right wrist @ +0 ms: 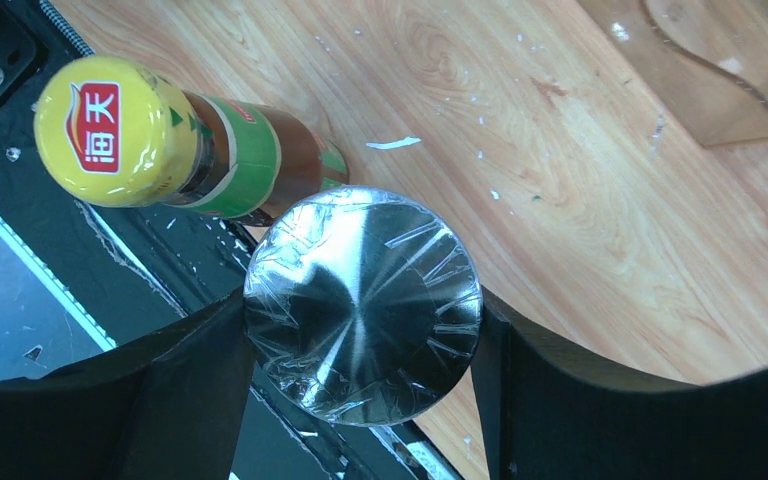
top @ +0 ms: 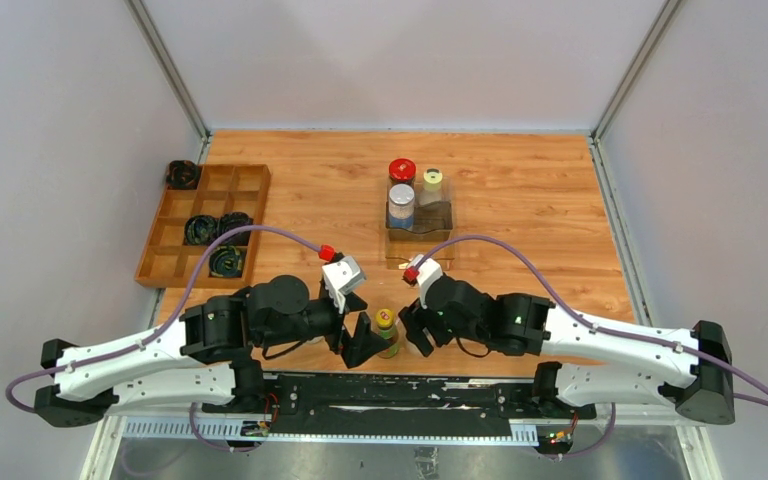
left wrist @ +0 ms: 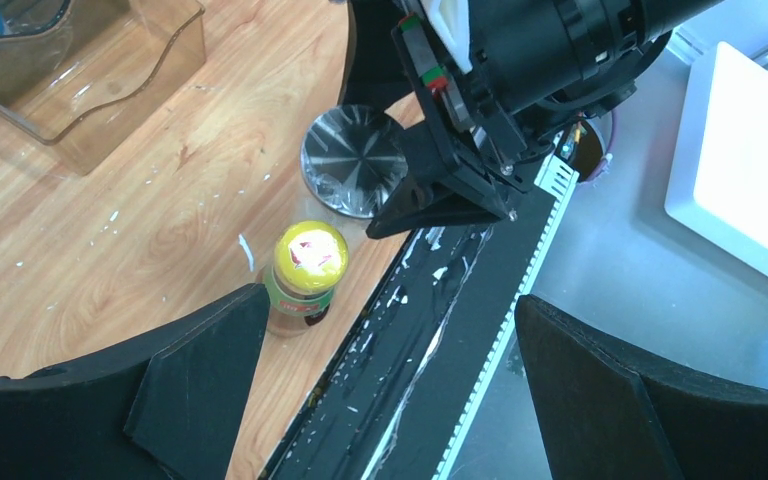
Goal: Organize the condiment bottles
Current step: Pick up the bottle from the center of the board, then place the bottle in the storage box.
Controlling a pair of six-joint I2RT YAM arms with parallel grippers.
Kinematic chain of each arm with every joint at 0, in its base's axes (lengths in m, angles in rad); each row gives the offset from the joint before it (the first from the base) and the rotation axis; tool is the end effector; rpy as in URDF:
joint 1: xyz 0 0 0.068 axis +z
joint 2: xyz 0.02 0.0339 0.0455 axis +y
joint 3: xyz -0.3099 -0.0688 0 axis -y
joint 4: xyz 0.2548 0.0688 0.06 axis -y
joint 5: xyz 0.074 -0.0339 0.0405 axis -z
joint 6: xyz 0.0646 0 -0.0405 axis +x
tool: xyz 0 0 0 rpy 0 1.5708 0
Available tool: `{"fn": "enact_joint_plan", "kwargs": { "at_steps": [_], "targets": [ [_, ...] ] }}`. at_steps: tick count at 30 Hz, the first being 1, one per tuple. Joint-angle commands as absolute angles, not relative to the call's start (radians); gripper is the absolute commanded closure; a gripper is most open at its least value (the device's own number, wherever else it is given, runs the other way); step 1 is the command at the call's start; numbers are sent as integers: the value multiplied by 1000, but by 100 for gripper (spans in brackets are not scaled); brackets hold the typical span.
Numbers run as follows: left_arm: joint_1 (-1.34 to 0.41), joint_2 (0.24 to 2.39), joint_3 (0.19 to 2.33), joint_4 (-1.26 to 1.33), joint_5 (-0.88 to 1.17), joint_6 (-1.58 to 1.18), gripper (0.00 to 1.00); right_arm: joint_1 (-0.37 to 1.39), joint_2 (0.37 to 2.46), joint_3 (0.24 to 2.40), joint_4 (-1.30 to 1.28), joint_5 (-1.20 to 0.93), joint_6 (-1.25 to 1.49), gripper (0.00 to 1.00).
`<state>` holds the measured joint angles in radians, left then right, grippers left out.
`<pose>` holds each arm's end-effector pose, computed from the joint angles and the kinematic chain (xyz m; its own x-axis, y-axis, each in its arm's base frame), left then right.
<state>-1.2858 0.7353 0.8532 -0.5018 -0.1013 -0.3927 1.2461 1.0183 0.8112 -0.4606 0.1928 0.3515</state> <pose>0.0525 -0.1559 0.3592 -0.4526 0.1906 -0.8711 0.8174 0.4791 -0.3198 0.0841 0.2111 0.2985 -0.4892 -0.3940 -0.7781 -0.7602 0.6299 0.1590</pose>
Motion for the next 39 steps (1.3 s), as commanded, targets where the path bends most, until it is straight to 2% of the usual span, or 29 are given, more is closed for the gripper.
{"fn": "enact_joint_plan", "kwargs": {
  "at_steps": [1,15,21,29,39],
  "targets": [
    [-1280,717,839,-497,-116,-393,0,1261,980,912,-527,279,343,48],
    [-1279,726,826,-477,-104,-407,0,1256,858,1094,-793,512,303,47],
    [-1279,730,819,-460,-91,-415,0,1188,814,1124,-895,561,304,46],
    [-1279,737,818,-445,-73,-428,0,890,774,1133,-943,463,268,45],
    [-1279,716,789,-436,-58,-445,0,540,896,1235,-906,299,192,44]
  ]
}}
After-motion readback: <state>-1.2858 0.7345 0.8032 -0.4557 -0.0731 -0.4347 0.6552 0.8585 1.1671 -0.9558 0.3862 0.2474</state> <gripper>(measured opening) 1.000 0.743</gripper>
